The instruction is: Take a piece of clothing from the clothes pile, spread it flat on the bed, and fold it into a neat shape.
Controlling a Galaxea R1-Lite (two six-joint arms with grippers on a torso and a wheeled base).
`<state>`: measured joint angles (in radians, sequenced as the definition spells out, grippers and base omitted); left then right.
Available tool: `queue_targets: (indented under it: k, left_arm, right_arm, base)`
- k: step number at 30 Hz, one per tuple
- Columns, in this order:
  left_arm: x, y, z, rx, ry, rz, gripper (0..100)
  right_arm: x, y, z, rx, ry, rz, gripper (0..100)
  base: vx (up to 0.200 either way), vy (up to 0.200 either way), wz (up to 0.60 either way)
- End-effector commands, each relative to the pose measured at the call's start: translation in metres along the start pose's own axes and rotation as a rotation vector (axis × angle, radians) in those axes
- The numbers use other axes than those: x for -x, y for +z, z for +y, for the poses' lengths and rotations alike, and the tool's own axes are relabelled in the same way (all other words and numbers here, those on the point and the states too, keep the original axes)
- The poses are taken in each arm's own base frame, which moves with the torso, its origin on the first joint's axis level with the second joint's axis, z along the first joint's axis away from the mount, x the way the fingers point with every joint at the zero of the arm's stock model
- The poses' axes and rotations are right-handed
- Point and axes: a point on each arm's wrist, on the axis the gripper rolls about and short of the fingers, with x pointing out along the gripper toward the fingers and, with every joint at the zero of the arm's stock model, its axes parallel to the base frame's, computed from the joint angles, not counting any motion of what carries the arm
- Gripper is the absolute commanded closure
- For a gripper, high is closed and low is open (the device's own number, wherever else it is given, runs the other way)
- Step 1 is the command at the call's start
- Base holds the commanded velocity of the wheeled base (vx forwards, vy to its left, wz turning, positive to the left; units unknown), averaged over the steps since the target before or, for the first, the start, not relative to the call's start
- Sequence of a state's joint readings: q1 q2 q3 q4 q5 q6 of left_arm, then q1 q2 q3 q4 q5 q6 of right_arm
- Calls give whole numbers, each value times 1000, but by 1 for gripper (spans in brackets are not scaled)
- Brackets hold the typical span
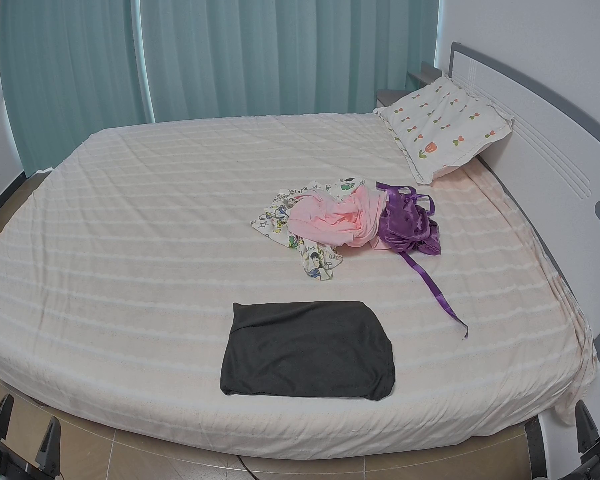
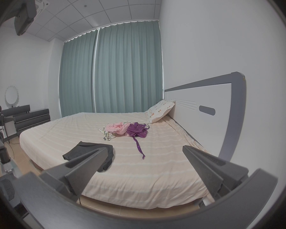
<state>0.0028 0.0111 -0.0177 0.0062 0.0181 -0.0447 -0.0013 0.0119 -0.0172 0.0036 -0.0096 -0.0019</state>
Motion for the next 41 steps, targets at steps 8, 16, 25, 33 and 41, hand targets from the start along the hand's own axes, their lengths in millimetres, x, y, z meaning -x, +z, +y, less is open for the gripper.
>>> queue_targets:
  k: [8,16,25,33,41]
  left_arm:
    - [-1,-4,0,-40,-1,7,0]
    - [-1,-4,0,-40,-1,7,0]
    - [-1,-4,0,-42,-1,7,0]
    - [-1,-4,0,-42,-1,7,0]
    - [-1,-4,0,-40,-1,7,0]
  right_arm:
    - [0,-4,0,-13,11,0,0]
    - [0,-4,0,-13,11,0,0]
    - [0,-4,0,-7,11,2,0]
    - [0,-4,0,-8,9,2,0]
    - [0,-5,0,-2,9,3,0]
  base:
    - [0,0,0]
    - [0,0,0]
    - [0,0,0]
    - [0,0,0]
    - [0,0,0]
